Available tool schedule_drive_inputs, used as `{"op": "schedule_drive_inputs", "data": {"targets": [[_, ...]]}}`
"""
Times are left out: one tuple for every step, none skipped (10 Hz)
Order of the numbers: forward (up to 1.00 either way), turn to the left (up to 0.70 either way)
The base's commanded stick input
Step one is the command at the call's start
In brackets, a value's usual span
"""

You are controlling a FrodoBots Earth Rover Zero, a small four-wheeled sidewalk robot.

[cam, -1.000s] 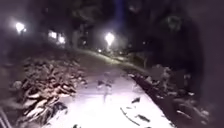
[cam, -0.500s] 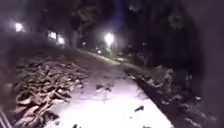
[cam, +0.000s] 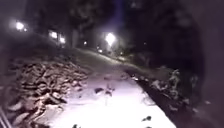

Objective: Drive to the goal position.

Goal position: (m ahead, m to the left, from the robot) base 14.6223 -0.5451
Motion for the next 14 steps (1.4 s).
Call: {"op": "schedule_drive_inputs", "data": {"targets": [[0.45,0.0],[0.45,0.0],[0.45,0.0],[0.45,0.0],[0.45,0.0],[0.45,0.0],[0.45,0.0],[0.45,0.0],[0.45,0.0],[0.45,0.0],[0.45,0.0],[0.45,0.0],[0.45,0.0],[0.45,0.0]]}}
